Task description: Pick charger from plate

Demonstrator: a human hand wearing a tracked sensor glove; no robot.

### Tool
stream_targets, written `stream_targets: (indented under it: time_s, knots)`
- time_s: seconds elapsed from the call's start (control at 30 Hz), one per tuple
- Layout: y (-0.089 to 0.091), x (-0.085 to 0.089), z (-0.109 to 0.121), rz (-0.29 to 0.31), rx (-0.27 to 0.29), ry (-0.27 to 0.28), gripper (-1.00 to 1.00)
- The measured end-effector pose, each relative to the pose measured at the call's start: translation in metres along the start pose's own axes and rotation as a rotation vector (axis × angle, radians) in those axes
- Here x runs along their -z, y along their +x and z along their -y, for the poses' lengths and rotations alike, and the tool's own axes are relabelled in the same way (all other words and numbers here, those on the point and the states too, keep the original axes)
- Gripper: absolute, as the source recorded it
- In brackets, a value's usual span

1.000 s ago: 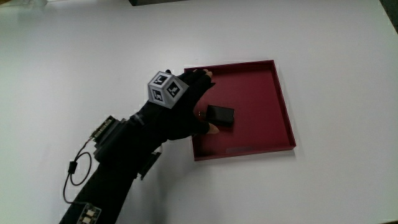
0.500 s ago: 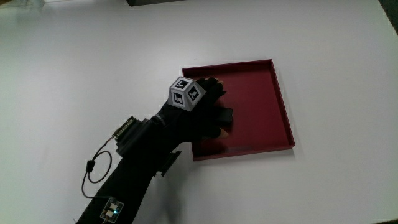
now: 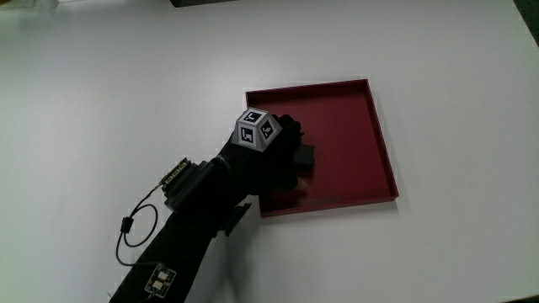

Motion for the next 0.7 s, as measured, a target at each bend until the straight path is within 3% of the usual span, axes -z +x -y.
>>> stream_targets:
  time_s: [0.27,0.37,0.7]
  knots:
    - [0.0032,0.0036,-0.0011,-0.007,0.003,-0.012,0.00]
    - [0.0026,0.0058,-0.0020,0.012,0.013,-0.004,0.16]
    - [0.0080,0.0025,0.0030,-0.006,0.065,0.059,0.68]
